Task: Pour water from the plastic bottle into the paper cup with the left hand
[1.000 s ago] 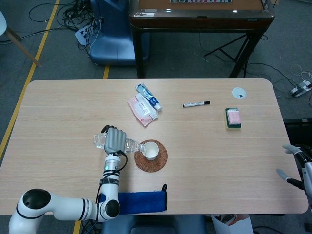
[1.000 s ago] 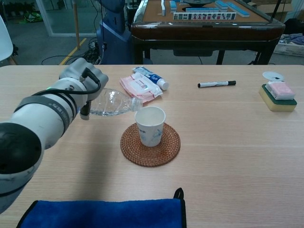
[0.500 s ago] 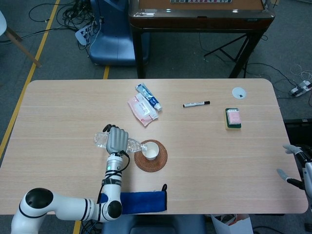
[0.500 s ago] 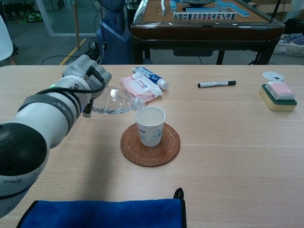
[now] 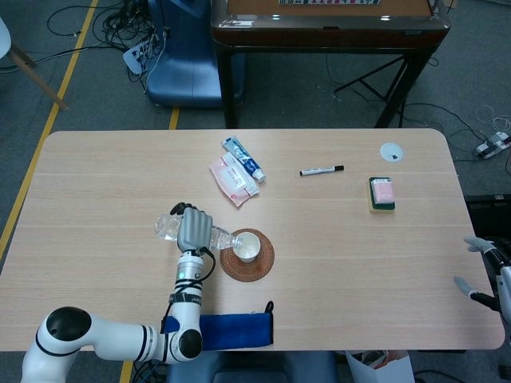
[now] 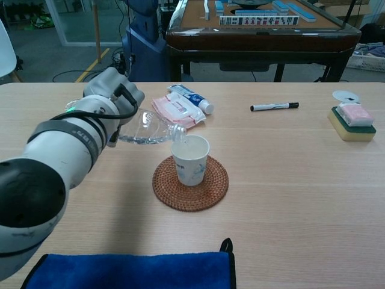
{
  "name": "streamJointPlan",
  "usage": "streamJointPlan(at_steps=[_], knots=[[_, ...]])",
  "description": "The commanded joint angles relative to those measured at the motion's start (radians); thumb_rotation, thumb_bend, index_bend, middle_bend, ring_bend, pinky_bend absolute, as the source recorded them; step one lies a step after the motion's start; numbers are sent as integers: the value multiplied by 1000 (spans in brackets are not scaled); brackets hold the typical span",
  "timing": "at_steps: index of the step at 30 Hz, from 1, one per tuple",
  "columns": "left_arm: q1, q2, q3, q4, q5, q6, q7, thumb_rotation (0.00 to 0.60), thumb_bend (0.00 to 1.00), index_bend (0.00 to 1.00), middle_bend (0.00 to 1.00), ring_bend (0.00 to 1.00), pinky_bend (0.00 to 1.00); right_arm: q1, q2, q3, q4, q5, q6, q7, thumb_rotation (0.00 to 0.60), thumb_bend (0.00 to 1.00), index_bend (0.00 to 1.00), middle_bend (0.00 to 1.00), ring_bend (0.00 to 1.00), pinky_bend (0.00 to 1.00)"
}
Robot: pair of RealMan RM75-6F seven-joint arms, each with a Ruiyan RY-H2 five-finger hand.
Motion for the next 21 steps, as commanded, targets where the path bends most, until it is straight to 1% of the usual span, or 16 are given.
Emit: streamJointPlan(at_steps=[1,21], knots=[[-1,0,0,0,0,2,3,600,118,717,764,390,404,-1,0,0,0,0,1,1,600,82,314,417,258,411],[-2,4,17,13,16,9,27,600,118,717,764,391,404,-2,1,0,1,-2,4,4,600,82,314,417,258,411]])
